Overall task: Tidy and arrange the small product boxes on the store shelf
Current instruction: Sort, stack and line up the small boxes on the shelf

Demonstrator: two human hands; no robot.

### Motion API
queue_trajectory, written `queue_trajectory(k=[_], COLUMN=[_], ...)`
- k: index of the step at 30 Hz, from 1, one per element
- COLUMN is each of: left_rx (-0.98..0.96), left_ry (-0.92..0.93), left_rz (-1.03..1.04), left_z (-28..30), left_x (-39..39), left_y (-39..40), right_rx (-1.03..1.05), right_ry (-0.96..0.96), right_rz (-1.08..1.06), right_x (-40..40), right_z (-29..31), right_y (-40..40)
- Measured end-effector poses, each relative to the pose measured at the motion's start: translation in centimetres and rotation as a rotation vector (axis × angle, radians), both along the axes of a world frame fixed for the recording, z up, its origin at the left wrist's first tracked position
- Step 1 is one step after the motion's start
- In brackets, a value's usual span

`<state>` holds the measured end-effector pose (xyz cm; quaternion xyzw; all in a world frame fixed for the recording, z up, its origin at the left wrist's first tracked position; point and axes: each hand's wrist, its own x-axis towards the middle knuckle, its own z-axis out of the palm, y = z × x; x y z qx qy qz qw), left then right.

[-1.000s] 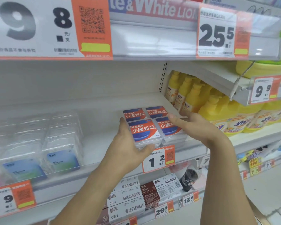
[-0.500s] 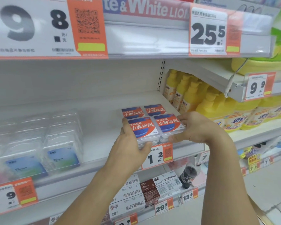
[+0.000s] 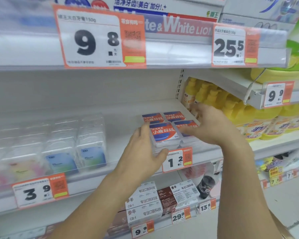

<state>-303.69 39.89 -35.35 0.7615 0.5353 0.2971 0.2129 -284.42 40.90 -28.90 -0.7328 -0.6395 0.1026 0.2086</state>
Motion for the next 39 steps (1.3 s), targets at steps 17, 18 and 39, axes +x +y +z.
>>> queue_trajectory(k=[17, 18, 39], left_rx=[0.065, 0.033, -0.187], left_ry=[0.289, 0.316, 0.438], left_rz=[0.282, 0.248, 0.064], left_z=[7.0, 6.5, 5.7], left_x=[-24.9, -24.8, -22.4], left_y=[4.4, 5.3, 9.5], right_rx=[-0.326, -0.317, -0.251], right_ry=[0.545, 0.546, 0.52], right_rz=[0.368, 0.37, 0.369], right_x=[-20.4, -20.5, -20.5], right_z=[-2.7, -2.9, -3.1], right_y=[9.0, 9.0, 9.7])
